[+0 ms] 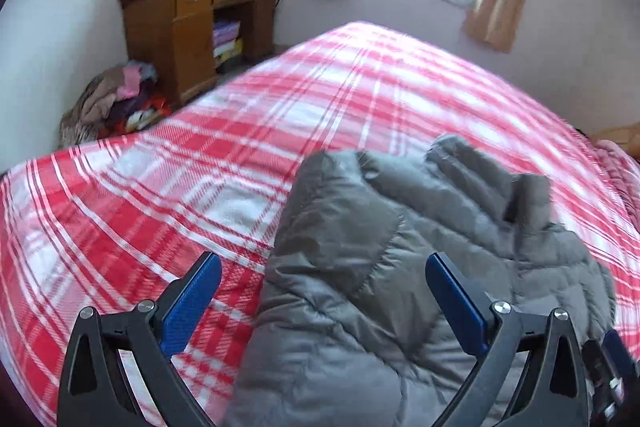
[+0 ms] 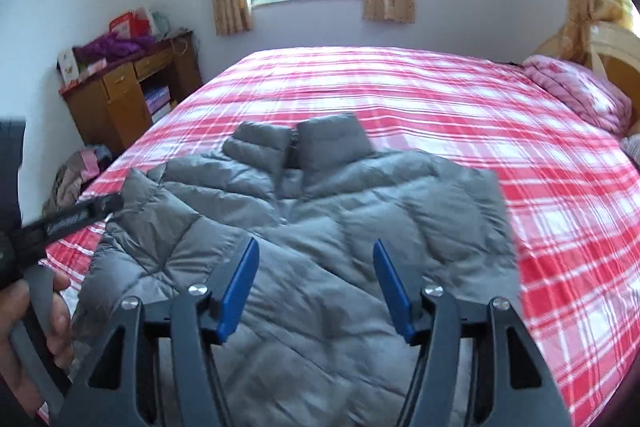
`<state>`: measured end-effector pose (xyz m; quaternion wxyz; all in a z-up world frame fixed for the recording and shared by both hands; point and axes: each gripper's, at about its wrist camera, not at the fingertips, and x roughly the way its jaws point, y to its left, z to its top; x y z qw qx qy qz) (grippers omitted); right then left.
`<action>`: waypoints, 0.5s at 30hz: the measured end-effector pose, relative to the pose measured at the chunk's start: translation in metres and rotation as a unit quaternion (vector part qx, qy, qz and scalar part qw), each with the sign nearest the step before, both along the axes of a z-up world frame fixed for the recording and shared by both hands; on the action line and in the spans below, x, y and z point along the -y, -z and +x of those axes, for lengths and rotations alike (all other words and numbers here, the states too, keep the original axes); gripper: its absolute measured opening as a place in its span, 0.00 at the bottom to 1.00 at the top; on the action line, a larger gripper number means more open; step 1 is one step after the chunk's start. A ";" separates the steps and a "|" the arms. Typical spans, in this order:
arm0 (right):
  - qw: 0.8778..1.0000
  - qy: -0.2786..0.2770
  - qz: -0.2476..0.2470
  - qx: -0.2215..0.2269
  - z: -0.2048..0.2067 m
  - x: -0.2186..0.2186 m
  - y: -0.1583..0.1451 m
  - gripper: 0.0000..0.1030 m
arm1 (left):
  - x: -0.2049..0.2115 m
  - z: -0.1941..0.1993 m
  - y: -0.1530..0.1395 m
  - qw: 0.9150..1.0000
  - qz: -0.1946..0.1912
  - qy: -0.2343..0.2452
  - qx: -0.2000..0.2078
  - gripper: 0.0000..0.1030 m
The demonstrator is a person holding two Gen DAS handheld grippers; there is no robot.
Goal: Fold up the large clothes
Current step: 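Press and smooth the folded jacket flat with both tools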
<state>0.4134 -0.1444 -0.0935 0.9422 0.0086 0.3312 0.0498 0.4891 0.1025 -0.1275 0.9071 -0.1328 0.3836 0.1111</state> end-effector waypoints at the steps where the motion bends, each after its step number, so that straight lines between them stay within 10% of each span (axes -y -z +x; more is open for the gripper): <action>1: 1.000 -0.003 -0.008 -0.007 0.011 -0.010 0.008 0.61 | 0.001 0.006 0.011 1.000 0.002 -0.004 -0.013 0.99; 15: 0.997 -0.008 0.004 -0.072 0.045 -0.019 0.077 0.69 | 0.014 0.017 0.062 0.996 0.066 0.019 -0.057 0.99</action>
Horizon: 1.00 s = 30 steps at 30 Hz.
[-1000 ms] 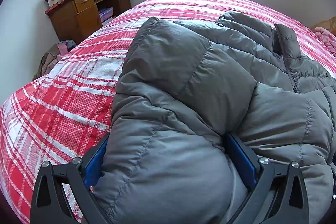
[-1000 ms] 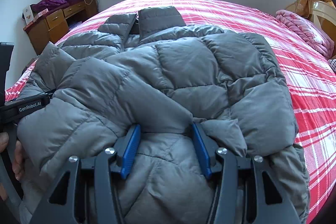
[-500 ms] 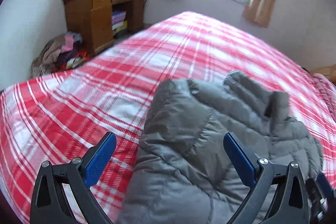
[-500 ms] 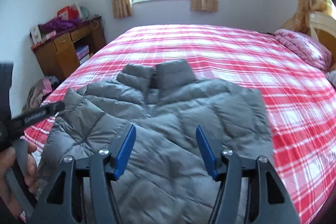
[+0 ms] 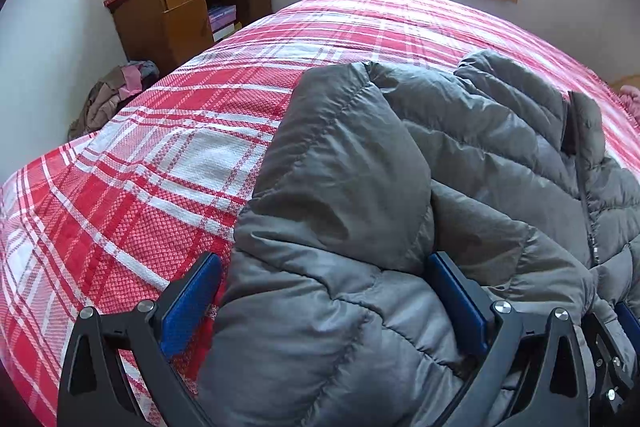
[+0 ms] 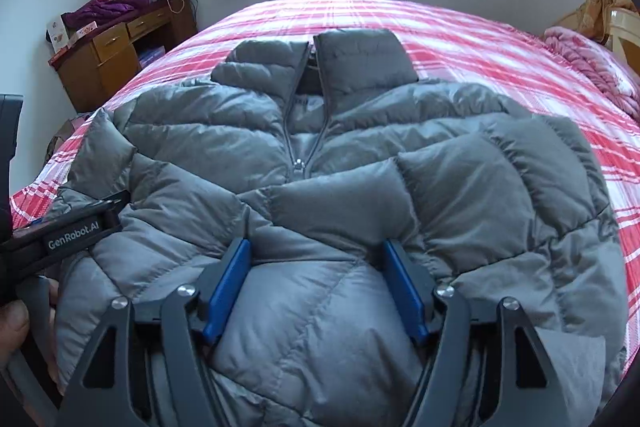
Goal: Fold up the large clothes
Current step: 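Press and smooth the folded jacket flat with both tools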
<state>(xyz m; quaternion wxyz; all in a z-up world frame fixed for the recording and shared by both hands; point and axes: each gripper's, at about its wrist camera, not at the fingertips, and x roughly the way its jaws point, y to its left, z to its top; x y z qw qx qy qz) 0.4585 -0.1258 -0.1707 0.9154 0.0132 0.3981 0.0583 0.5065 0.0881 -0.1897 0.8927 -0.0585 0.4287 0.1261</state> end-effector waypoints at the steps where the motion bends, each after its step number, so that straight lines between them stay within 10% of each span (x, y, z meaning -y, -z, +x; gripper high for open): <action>1: 1.000 0.000 0.004 -0.002 0.000 0.002 0.001 0.69 | 0.000 0.000 0.000 1.000 0.002 0.000 -0.002 0.99; 30: 1.000 -0.001 0.005 -0.004 0.001 0.001 0.006 0.73 | 0.002 0.001 -0.001 1.000 0.002 0.012 -0.012 0.99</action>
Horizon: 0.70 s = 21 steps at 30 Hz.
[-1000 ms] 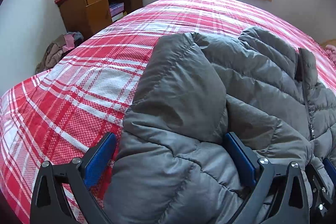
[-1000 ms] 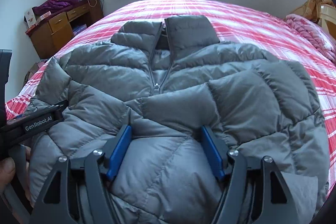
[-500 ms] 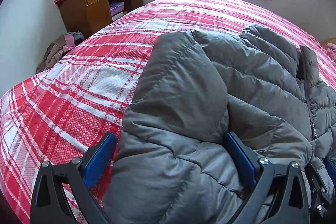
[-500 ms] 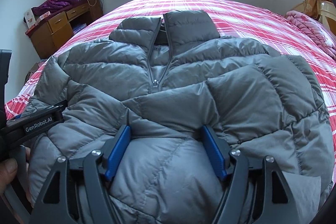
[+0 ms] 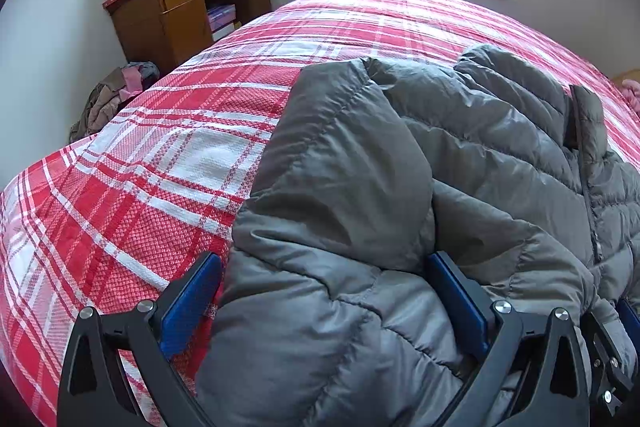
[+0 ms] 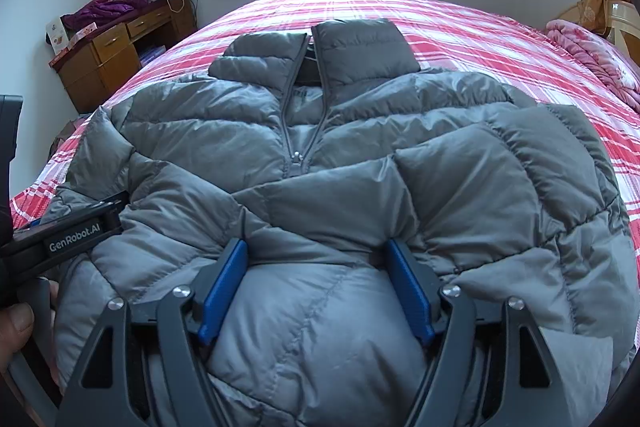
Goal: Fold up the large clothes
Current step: 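Press and smooth the folded jacket flat with both tools, then grasp the jacket hem with both tools and lift it toward the collar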
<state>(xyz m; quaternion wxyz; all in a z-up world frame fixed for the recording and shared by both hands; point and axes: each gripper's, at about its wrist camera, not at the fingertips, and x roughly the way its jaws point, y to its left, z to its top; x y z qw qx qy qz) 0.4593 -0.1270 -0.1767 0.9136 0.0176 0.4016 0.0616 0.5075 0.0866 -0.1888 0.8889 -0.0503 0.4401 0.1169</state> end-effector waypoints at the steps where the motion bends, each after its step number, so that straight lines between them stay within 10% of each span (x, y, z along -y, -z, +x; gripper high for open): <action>1: 1.000 -0.001 0.000 0.000 0.000 0.000 0.000 0.74 | -0.001 -0.002 -0.004 1.000 0.000 0.007 -0.010 0.99; 10: 0.997 -0.065 0.049 -0.013 0.004 0.016 -0.048 0.95 | 0.008 0.021 -0.102 0.997 -0.003 0.072 0.039 0.99; 21: 0.994 0.047 0.086 -0.045 0.136 0.090 -0.080 1.00 | 0.034 0.176 -0.087 0.990 -0.106 0.082 -0.037 0.99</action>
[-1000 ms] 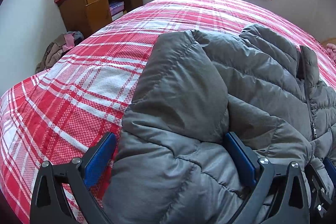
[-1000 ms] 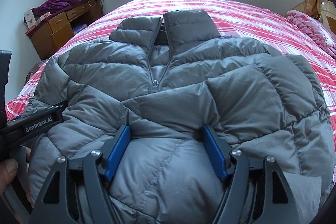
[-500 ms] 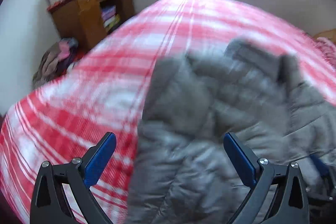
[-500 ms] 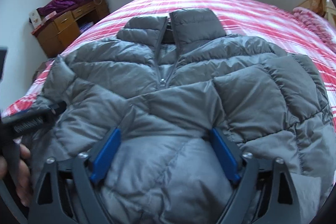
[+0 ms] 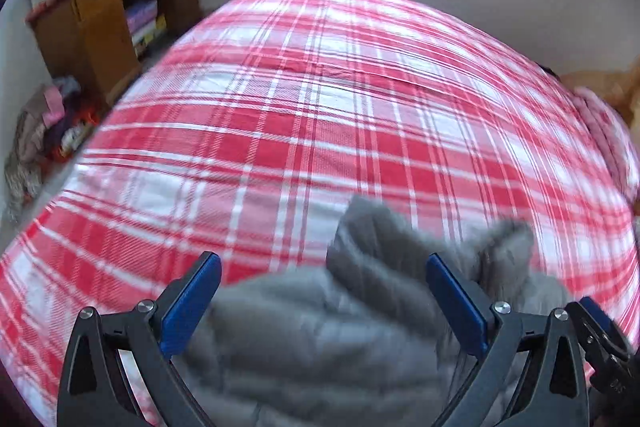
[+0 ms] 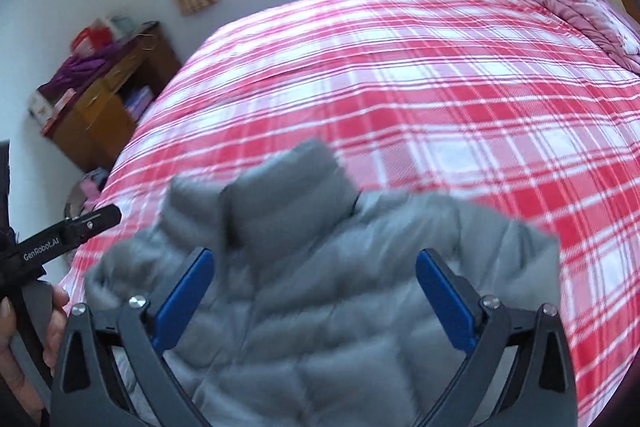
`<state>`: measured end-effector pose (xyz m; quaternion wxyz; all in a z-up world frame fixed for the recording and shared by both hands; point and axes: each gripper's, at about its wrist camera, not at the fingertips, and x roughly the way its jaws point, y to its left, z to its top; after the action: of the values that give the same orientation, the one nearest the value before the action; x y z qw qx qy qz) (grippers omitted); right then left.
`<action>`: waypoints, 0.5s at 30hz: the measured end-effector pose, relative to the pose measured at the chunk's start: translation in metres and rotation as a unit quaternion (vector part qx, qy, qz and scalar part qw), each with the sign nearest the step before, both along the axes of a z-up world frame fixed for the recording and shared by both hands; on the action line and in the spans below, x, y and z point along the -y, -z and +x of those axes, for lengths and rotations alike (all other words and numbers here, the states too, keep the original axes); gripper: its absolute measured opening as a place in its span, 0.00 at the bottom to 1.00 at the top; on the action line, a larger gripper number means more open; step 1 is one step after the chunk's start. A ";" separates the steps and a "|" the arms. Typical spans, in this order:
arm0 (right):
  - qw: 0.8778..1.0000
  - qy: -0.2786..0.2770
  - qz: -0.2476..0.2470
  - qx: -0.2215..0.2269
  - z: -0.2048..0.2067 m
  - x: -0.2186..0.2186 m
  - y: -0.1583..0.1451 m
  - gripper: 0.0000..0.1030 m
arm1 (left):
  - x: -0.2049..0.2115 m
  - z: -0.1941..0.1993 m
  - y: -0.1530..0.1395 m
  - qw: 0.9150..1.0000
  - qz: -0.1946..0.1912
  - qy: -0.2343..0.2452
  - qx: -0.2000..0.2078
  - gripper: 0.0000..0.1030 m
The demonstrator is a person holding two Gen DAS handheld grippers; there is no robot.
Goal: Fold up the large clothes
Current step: 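Grasp the jacket hem with both tools and lift it toward the collar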
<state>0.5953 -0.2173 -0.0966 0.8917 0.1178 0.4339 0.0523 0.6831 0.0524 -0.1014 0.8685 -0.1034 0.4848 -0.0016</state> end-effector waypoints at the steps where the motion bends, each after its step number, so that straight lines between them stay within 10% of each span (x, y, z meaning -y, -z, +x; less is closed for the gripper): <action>1: 1.000 0.003 0.001 -0.001 0.013 0.003 -0.001 1.00 | -0.002 0.012 0.005 1.000 -0.010 -0.010 -0.010 0.99; 15: 0.995 -0.038 0.004 -0.096 0.110 -0.003 0.031 0.92 | 0.025 0.051 0.049 0.999 0.001 0.035 -0.022 0.94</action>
<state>0.7049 -0.2138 -0.1280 0.8426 0.1092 0.5218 0.0764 0.7344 0.0271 -0.1501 0.8574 -0.0852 0.5068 -0.0297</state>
